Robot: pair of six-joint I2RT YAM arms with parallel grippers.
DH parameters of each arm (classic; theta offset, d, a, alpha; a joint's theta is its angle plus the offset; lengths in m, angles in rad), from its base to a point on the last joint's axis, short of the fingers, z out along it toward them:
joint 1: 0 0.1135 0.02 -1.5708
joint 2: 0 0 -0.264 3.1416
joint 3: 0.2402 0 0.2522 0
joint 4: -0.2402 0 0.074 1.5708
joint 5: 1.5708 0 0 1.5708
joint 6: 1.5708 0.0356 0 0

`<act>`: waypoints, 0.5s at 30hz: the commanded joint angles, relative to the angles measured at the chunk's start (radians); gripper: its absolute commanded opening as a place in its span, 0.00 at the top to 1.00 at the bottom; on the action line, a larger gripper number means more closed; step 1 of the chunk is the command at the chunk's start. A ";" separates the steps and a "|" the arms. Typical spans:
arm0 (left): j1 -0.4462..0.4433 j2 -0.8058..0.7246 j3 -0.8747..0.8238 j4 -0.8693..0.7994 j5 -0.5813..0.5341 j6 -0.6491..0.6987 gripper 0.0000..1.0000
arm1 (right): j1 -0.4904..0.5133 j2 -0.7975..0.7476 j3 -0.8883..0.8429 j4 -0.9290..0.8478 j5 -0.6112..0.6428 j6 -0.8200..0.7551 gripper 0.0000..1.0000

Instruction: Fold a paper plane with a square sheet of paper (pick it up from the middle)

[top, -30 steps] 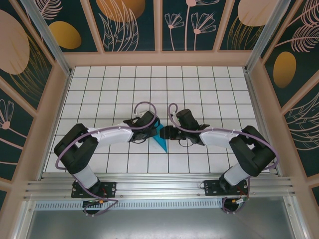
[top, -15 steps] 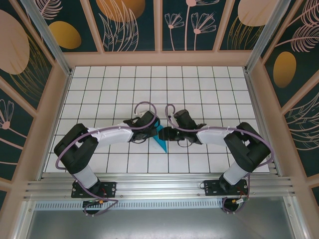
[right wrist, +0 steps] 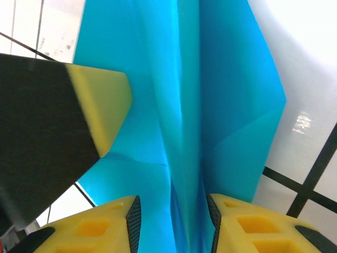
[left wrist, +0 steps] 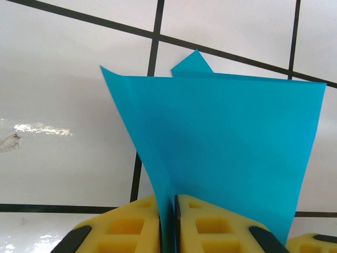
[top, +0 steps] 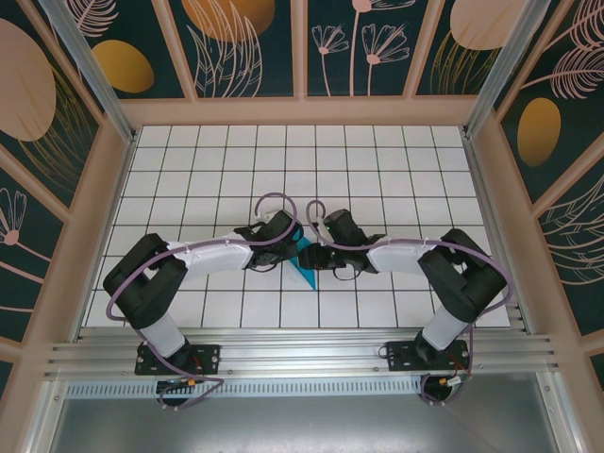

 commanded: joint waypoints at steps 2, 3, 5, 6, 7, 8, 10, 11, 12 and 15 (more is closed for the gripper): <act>0.001 0.010 -0.003 0.010 0.007 0.014 0.83 | 0.019 0.037 0.053 -0.039 0.032 -0.021 0.66; 0.000 0.009 -0.003 0.008 0.006 0.013 0.83 | 0.022 0.043 0.059 -0.040 0.038 -0.021 0.68; 0.000 0.009 -0.003 0.007 0.005 0.014 0.83 | 0.028 0.057 0.071 -0.054 0.057 -0.021 0.71; 0.001 0.006 -0.004 0.007 0.004 0.014 0.83 | 0.031 0.061 0.076 -0.063 0.067 -0.022 0.73; 0.000 0.004 -0.005 0.007 0.003 0.014 0.83 | 0.033 0.065 0.084 -0.073 0.076 -0.023 0.76; 0.001 0.000 -0.006 0.007 0.002 0.013 0.83 | 0.035 0.067 0.089 -0.081 0.086 -0.024 0.77; 0.000 -0.008 -0.006 0.009 0.003 0.011 0.81 | 0.035 0.061 0.094 -0.095 0.098 -0.024 0.83; 0.000 -0.017 -0.006 0.011 0.004 0.009 0.79 | 0.035 0.055 0.098 -0.108 0.112 -0.024 0.86; 0.001 -0.026 -0.007 0.015 0.005 0.008 0.78 | 0.035 0.047 0.105 -0.124 0.126 -0.025 0.89; 0.001 -0.079 -0.018 0.048 0.012 0.000 0.70 | 0.035 0.010 0.131 -0.192 0.193 -0.037 0.95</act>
